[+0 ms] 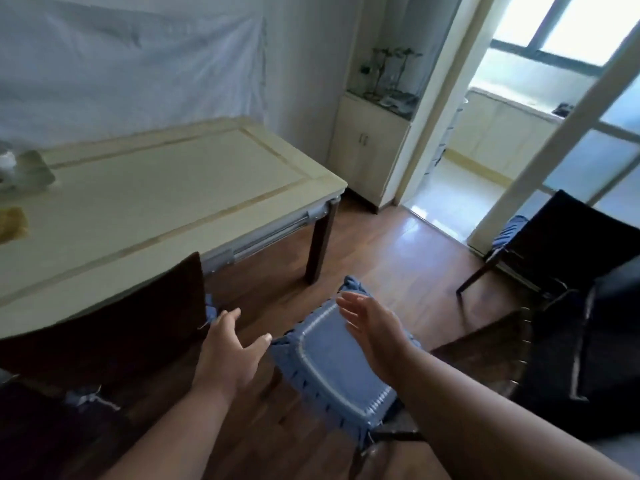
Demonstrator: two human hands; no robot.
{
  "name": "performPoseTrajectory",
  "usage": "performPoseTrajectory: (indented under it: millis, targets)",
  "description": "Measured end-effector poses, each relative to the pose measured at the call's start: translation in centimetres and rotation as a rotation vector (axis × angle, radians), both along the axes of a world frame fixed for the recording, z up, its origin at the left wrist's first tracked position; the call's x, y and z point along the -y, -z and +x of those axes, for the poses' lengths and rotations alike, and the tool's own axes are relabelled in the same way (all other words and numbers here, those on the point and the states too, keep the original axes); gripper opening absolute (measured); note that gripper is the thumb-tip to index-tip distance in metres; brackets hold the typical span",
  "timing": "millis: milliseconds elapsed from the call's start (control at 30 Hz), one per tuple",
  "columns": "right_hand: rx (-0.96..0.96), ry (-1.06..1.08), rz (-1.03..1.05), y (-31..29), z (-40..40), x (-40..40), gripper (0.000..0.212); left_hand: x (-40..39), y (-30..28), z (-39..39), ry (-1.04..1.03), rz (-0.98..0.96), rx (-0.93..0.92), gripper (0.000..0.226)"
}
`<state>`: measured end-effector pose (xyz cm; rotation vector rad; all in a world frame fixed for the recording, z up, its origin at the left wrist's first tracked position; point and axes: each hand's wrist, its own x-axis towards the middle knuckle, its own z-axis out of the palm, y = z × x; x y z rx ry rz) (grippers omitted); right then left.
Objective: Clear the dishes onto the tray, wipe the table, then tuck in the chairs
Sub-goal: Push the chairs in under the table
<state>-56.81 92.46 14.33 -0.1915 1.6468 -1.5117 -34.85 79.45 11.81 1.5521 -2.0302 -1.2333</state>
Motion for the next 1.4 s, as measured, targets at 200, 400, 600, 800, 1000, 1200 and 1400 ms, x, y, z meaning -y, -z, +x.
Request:
performPoseTrajectory:
  millis: [200, 400, 600, 800, 1000, 1200, 1400]
  targets:
    - [-0.032, 0.221, -0.065, -2.1, -9.2, -10.0, 0.045, -7.9, -0.9, -8.8, 0.191, 0.066, -0.025, 0.082]
    - [-0.11, 0.278, -0.079, -3.0, -21.0, -18.4, 0.048, -15.5, -0.7, -17.3, 0.261, 0.105, -0.068, 0.082]
    - [-0.773, -0.266, 0.412, 1.9, -34.1, -26.0, 0.041, -25.4, 1.0, -27.6, 0.391, 0.163, 0.063, 0.107]
    - [-1.357, -1.271, 0.74, 3.5, -43.5, -29.8, 0.094, -31.4, 2.5, -34.9, 0.632, 0.167, 0.424, 0.139]
    - [-1.542, -1.543, 0.574, 7.7, -43.0, -28.2, 0.098, -32.4, 4.8, -36.1, 0.663, 0.118, 0.6, 0.066]
    - [-1.783, -1.402, 0.466, 10.9, -42.1, -25.9, 0.058, -31.9, 5.7, -36.3, 0.669, 0.119, 0.638, 0.056]
    - [-1.796, -1.414, 0.444, 10.3, -42.2, -23.0, 0.072, -30.0, 5.7, -36.3, 0.658, 0.045, 0.656, 0.045]
